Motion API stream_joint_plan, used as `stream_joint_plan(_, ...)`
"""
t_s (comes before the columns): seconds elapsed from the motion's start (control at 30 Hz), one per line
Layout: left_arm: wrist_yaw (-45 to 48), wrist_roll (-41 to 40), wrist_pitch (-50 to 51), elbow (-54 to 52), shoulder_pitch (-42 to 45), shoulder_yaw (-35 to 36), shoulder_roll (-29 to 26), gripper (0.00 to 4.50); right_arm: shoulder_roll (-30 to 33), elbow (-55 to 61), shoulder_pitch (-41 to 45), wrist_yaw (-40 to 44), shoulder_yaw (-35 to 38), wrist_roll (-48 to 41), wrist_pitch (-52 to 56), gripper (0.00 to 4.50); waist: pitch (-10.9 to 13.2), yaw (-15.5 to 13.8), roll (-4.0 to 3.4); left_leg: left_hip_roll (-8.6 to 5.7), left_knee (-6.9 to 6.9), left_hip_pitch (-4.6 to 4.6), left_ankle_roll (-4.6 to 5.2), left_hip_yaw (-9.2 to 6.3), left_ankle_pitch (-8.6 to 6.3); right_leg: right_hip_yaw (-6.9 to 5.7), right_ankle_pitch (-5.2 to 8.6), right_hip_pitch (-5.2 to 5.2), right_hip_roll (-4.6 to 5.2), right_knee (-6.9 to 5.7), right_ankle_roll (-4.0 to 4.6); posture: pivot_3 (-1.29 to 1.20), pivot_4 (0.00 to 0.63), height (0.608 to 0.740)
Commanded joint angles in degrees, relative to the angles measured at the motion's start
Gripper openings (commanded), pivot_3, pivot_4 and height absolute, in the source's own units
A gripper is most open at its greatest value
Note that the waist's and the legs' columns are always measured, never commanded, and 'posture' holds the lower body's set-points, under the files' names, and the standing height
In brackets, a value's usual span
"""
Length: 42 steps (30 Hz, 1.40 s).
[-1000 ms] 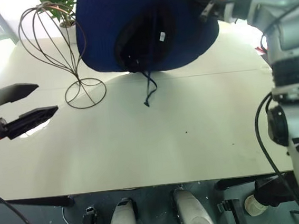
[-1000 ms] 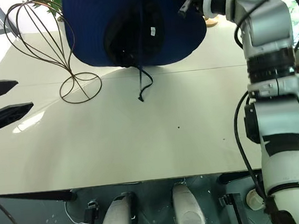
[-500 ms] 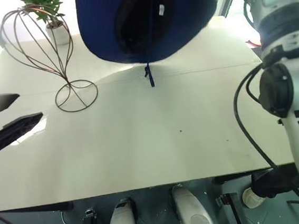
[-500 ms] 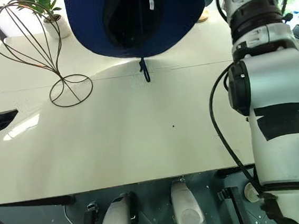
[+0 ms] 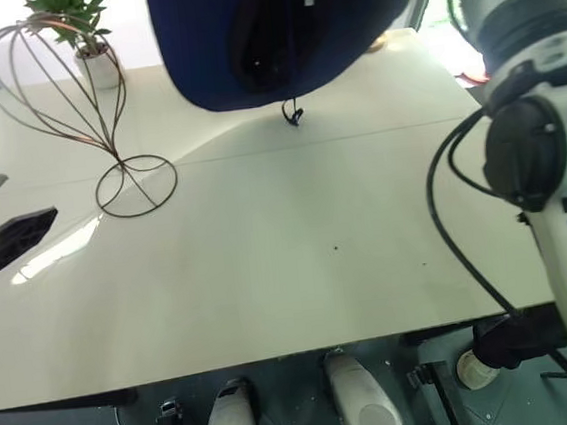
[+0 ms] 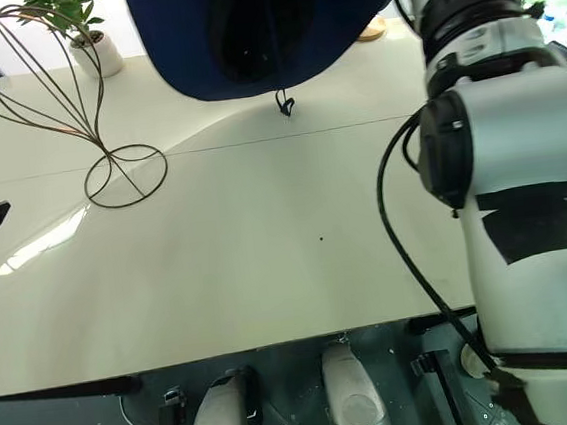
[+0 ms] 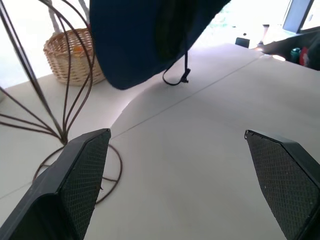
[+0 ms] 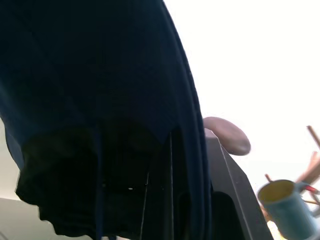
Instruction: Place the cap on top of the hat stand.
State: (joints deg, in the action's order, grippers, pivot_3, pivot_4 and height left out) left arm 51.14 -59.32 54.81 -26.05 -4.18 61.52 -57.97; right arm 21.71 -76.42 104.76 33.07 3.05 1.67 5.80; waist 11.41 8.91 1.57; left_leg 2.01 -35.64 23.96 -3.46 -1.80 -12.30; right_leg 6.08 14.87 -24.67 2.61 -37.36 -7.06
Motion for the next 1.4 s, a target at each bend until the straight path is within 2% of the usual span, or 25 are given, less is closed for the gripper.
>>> stream_joint_plan(0.03, -0.8, -1.0, -1.4, -0.3, 0.6, 0.1, -0.1, 4.5, -1.0, 1.3, 4.9, -2.6, 3.0, -1.9, -0.5, 0.02, 0.0, 0.0, 0.0, 0.0, 0.0, 0.01, 0.0, 0.0, 0.0, 0.0, 0.0, 0.0, 0.0, 0.01, 0.0, 0.0, 0.15, 0.74)
stream_joint_plan(0.37, -4.3, -3.6, -1.7, -4.9, -1.9, 1.6, 3.8, 4.5, -5.0, -0.7, 8.6, -10.8, 5.7, -0.2, -0.6, 0.02, 0.0, -0.1, 0.01, -0.03, 0.1, 0.11, 0.0, -0.01, 0.0, -0.02, -0.01, -0.06, 0.06, 0.1, 0.0, 0.0, 0.15, 0.74)
stream_joint_plan(0.57, -6.5, -5.6, -2.2, -6.2, -4.2, 3.3, 5.0, 4.5, -8.5, -0.5, 11.8, -9.0, 10.1, -3.6, -2.4, 0.02, 0.0, 0.1, -0.03, -0.03, 0.08, 0.11, -0.01, -0.03, 0.0, -0.02, -0.01, -0.07, 0.04, 0.08, 0.0, 0.0, 0.15, 0.74)
stream_joint_plan(0.67, -7.5, -6.4, -2.8, -6.9, -4.8, 2.9, 5.4, 4.5, -9.6, -0.7, 12.4, -11.4, 7.3, 0.0, -2.0, 0.02, 0.0, 0.0, -0.02, -0.01, 0.11, 0.1, -0.01, -0.03, 0.0, -0.02, -0.01, -0.09, 0.02, 0.06, 0.0, 0.0, 0.15, 0.74)
stream_joint_plan(0.93, -9.0, -7.6, -4.4, -7.2, -5.7, 1.7, 5.4, 4.5, -6.0, -1.5, 9.0, -14.5, 6.2, 3.3, -0.1, 0.02, 0.0, -0.3, 0.06, -0.05, -0.06, 0.17, -0.01, -0.06, 0.0, -0.05, 0.1, 0.04, 0.08, 0.19, 0.19, 0.0, 0.15, 0.74)
stream_joint_plan(1.17, -9.1, -7.7, -5.7, -6.1, -5.1, -0.8, 4.4, 4.5, -3.3, -1.4, 6.5, -12.9, 6.9, 3.4, 2.7, 0.02, 0.0, 0.0, -0.01, -0.04, -0.01, 0.17, -0.01, -0.07, 0.0, -0.05, 0.0, -0.03, 0.06, 0.11, 0.01, 0.0, 0.15, 0.74)
stream_joint_plan(1.4, -8.7, -7.2, -6.5, -4.3, -3.3, -3.3, 2.8, 4.5, -4.0, -1.2, 6.7, -11.6, 14.6, -3.7, 6.0, 0.02, 0.0, 0.0, -0.01, -0.03, 0.07, 0.16, -0.01, -0.07, 0.0, -0.05, -0.01, -0.09, 0.04, 0.06, 0.0, 0.0, 0.15, 0.74)
